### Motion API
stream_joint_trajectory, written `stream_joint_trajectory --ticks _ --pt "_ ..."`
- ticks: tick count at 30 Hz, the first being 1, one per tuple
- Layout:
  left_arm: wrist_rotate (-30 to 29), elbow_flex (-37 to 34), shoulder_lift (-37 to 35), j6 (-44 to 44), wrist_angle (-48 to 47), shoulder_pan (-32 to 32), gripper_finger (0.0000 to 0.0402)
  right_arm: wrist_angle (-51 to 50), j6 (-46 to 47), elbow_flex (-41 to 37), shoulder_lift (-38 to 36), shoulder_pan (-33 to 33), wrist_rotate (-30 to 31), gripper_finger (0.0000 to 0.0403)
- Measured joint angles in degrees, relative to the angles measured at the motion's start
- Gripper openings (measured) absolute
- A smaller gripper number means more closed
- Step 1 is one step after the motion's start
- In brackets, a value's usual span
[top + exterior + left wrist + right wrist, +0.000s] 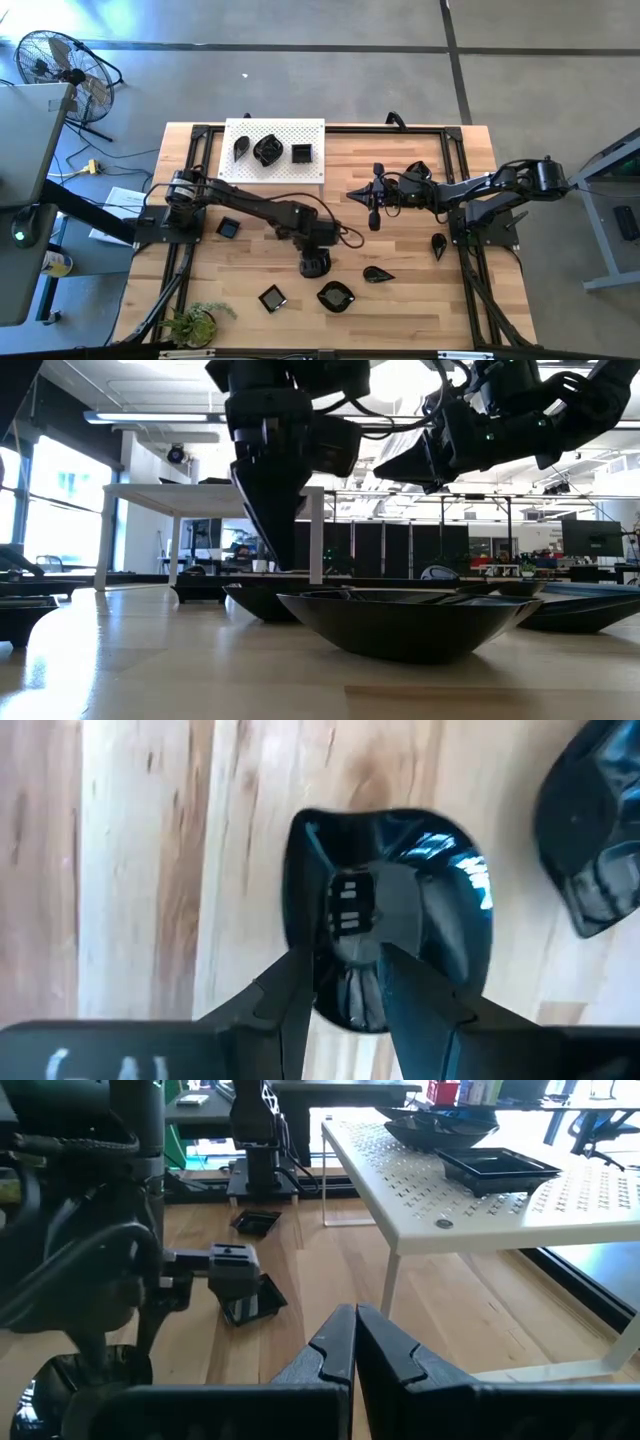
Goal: Pick & Place Mini shaped plates
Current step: Stack the leaf-shaped plate on top of the leaf-shaped plate on the shelf
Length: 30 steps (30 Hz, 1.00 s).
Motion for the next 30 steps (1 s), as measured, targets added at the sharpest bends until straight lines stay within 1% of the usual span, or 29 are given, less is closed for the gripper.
stream_joint_trajectory --ticks 4,10,12,14,18,20,22,25,27,30 --pt "0.00 -0.63 0.00 -0.34 -1.63 0.70 0.0122 0.00 0.02 0.00 0.00 -0.01 0.00 0.0000" --pt "-0.19 -1.20 0.00 -1.82 -1.18 2.39 0.0173 0.00 0.02 0.00 0.00 0.00 0.00 0.0000" --pt "1.09 -1.20 0.00 -1.78 -0.77 2.65 0.0185 0.00 0.02 0.00 -0.01 -0.02 0.00 0.0000" --pt "3.06 -1.20 0.00 -1.63 -0.24 2.53 0.0189 0.00 0.02 0.00 -0.01 -0.02 0.00 0.0000" --pt "3.71 -1.16 0.54 -0.80 -0.16 2.36 0.0175 0.00 0.02 0.00 0.00 0.00 0.00 0.0000" --pt "3.93 -1.09 2.19 -0.78 0.71 2.43 0.0160 0.00 0.02 0.00 0.00 -0.02 0.00 0.0000" --pt "3.98 -1.44 2.78 -1.19 -1.37 2.45 0.0142 -0.02 0.02 0.00 0.00 -0.01 0.00 0.0000" --pt "5.29 -1.00 3.41 -1.66 0.42 2.42 0.0119 0.00 0.02 -0.01 0.00 0.00 0.00 0.0000" --pt "5.39 -1.36 3.63 -1.85 -0.68 2.41 0.0111 -0.11 0.00 0.00 0.00 0.00 0.00 0.0000" --pt "5.94 -1.20 3.67 -1.59 1.50 2.41 0.0107 -0.12 0.01 0.00 0.00 -0.02 0.00 0.0000"
